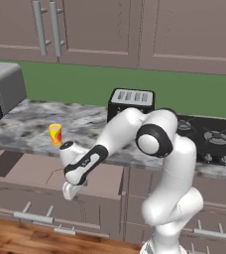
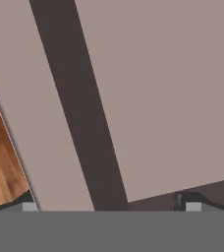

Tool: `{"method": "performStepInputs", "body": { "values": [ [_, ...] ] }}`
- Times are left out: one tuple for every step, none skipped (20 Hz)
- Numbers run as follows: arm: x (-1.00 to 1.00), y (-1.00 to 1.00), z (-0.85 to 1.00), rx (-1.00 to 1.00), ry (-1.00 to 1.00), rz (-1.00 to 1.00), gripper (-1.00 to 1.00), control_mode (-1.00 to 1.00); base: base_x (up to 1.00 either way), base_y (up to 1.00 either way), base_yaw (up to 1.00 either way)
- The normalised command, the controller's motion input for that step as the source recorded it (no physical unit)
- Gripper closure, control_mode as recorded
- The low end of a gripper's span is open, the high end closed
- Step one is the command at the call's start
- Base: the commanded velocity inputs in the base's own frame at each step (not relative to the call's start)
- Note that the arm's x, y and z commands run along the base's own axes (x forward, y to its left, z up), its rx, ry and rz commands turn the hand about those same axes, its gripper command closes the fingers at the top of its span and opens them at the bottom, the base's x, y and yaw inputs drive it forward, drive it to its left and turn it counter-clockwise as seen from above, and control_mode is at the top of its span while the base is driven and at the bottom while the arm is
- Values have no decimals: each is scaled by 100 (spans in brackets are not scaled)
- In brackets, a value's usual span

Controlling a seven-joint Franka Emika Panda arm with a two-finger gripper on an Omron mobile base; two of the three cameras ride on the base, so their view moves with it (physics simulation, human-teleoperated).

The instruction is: Pick up the straw from the left drawer and put it inside the smoothie cup.

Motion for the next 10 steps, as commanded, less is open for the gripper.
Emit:
{"method": "performStepInputs", "body": {
  "values": [
    [6, 0, -15, 0, 0, 0, -100, -100, 0, 0, 0],
    [0, 0, -16, 0, 0, 0, -100, -100, 0, 0, 0],
    [0, 0, -18, 0, 0, 0, -100, -100, 0, 0, 0],
    [0, 0, -19, 0, 2, 0, -100, -100, 0, 0, 0],
    [0, 0, -14, 0, 4, 0, -100, -100, 0, 0, 0],
    [0, 0, -9, 0, 7, 0, -100, -100, 0, 0, 0],
    [0, 0, 0, -2, 0, 2, -100, -100, 0, 0, 0],
    [0, 4, 0, -3, 0, 1, -100, -100, 0, 0, 0],
    [0, 0, 0, 0, 0, 0, -100, -100, 0, 0, 0],
    [-1, 0, 0, 0, 0, 0, -100, -100, 0, 0, 0]
  ]
}}
